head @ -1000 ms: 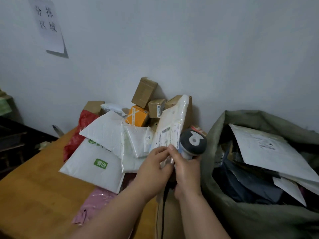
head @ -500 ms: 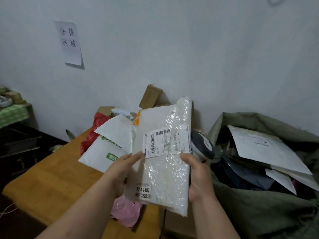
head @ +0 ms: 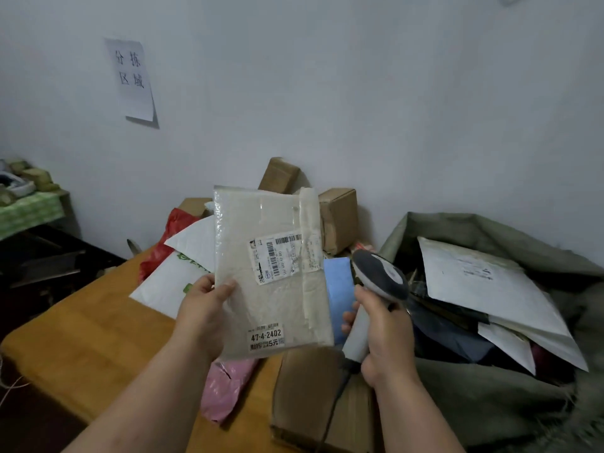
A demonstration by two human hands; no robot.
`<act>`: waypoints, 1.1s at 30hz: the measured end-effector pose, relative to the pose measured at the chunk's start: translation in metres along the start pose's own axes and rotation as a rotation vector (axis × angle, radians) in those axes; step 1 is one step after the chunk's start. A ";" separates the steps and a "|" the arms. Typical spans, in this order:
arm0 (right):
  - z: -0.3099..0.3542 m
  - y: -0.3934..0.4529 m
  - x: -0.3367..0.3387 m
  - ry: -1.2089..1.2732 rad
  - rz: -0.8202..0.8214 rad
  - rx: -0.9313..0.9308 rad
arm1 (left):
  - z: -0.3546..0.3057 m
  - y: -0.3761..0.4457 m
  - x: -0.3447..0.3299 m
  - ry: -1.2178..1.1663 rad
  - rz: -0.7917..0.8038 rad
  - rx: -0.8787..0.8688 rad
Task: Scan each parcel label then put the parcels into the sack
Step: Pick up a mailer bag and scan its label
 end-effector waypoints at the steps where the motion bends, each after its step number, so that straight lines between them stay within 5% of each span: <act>1: 0.000 0.000 -0.002 0.000 0.021 -0.016 | 0.002 -0.001 -0.002 -0.017 -0.012 -0.010; 12: -0.014 -0.021 -0.056 0.210 0.336 -0.357 | 0.008 -0.001 -0.024 -0.151 0.016 -0.006; 33: -0.029 -0.042 -0.105 0.287 0.446 -0.465 | 0.010 0.002 -0.010 -0.149 0.062 0.014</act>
Point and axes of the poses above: each hand's wrist, its own y-axis towards the middle knuckle, its own x-axis out of the back of the hand, z = x × y, the point moved 9 cm from there along y, towards the middle knuckle, and after that the axes turned 6 degrees about z, right-handed, at the moved point
